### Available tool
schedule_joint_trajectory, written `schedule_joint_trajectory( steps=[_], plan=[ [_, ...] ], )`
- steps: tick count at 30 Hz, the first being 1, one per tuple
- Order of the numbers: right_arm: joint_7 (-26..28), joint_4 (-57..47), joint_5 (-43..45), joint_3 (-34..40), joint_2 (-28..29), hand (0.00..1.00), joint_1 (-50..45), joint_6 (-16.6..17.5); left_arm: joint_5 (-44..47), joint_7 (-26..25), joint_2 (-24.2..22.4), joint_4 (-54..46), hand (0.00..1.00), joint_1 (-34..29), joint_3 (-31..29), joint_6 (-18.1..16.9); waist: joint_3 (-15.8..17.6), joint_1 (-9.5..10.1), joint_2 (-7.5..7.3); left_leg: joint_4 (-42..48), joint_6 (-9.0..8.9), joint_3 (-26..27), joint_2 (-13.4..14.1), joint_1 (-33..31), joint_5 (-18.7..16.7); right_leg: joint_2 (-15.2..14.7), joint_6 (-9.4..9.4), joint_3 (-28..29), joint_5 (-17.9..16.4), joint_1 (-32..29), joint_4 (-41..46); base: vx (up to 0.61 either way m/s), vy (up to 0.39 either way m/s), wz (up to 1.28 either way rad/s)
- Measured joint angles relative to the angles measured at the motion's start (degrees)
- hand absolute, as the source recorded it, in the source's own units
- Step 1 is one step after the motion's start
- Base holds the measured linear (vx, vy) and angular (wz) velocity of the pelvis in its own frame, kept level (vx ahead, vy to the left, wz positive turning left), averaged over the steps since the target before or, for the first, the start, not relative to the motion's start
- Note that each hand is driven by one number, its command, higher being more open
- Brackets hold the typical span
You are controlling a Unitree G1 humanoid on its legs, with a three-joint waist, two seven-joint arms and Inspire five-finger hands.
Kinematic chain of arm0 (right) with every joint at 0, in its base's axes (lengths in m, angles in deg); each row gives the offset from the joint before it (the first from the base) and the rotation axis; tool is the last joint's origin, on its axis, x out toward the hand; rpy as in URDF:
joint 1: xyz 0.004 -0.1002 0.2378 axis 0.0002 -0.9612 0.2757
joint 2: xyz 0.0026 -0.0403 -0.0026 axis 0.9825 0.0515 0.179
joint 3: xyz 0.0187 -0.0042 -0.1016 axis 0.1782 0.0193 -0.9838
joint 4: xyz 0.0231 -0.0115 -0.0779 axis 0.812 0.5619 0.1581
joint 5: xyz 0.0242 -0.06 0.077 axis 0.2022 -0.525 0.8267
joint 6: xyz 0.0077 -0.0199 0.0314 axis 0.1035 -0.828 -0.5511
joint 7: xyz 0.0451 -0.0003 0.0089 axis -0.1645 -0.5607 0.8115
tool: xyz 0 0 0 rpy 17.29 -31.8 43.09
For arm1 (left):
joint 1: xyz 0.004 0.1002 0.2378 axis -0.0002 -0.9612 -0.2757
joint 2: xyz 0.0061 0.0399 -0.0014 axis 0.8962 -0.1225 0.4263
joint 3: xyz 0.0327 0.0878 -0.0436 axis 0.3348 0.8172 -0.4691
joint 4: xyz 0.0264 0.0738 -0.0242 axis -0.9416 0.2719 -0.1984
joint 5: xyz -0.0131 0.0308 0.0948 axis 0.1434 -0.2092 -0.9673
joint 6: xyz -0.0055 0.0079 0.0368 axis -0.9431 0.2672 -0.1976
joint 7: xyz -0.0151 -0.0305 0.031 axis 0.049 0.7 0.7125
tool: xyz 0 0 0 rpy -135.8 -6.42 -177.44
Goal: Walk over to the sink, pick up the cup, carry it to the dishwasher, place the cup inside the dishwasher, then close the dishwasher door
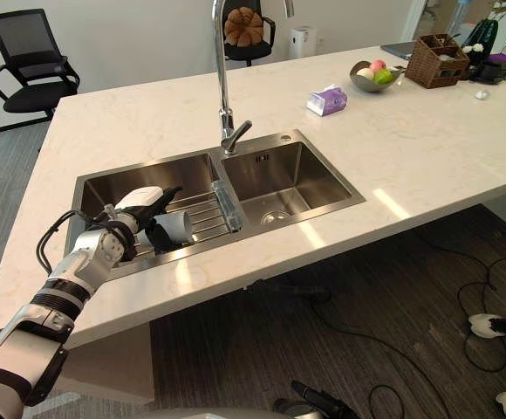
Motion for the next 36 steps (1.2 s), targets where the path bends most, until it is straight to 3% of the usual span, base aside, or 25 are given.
schedule_joint_trajectory(
  steps=[3,4,13,25,29,36],
  plan=[
    [0.02,-0.01,-0.06,0.00,0.00,1.00,0.07,-0.37,-1.09,0.22,-0.01,1.24,1.00,0.20,-1.52,0.07,0.00,0.04,-0.03,0.01,-0.05,-0.02,-0.06,-0.26,-0.03,0.10,0.04,-0.07,0.03,-0.16,-0.08,0.02,-0.003,0.00],
    [0.03,0.01,-0.11,-0.04,-0.02,1.00,0.16,-0.46,-1.12,0.22,-0.02,1.55,0.00,0.25,-1.52,0.08,0.01,-0.01,-0.02,0.01,-0.06,-0.02,-0.05,-0.27,-0.04,0.10,0.04,-0.07,0.03,-0.14,-0.13,0.00,0.000,0.00],
    [0.53,0.00,-0.20,-0.34,-0.07,1.00,0.74,-0.70,-3.73,-3.01,-1.16,4.75,0.00,2.60,-5.32,-0.30,-0.01,-1.26,-0.01,0.12,-0.15,0.20,0.21,-0.34,-0.12,0.11,0.11,0.22,0.23,-0.11,-0.52,-0.02,-0.014,-0.02],
    [0.15,0.15,-0.18,-0.65,-0.34,1.00,0.78,-1.23,1.94,-13.54,-2.34,5.31,0.00,-1.02,-6.17,-5.59,0.03,-0.50,0.10,1.81,-0.38,-0.66,0.27,-0.94,-0.96,0.05,0.14,-0.62,0.29,0.81,-1.25,-0.02,-0.016,0.04],
    [-0.37,0.24,-0.17,-1.03,-0.66,1.00,0.73,-1.05,8.88,-14.96,-2.02,1.21,0.00,-2.35,-6.73,-6.63,0.09,0.61,0.26,2.54,-0.39,-1.30,0.31,-1.49,-1.13,-0.11,0.17,-1.06,0.27,0.82,-1.24,-0.03,-0.025,0.06],
    [-0.53,0.58,-0.15,-1.02,-0.88,1.00,0.46,-0.62,31.75,-13.62,-2.71,-11.25,0.00,-8.09,-14.48,-8.53,-0.02,2.46,0.44,2.88,-0.41,-2.92,0.47,-1.91,-1.15,-0.29,0.30,-2.32,0.18,1.19,-1.23,-0.03,-0.021,0.10]
  ],
)
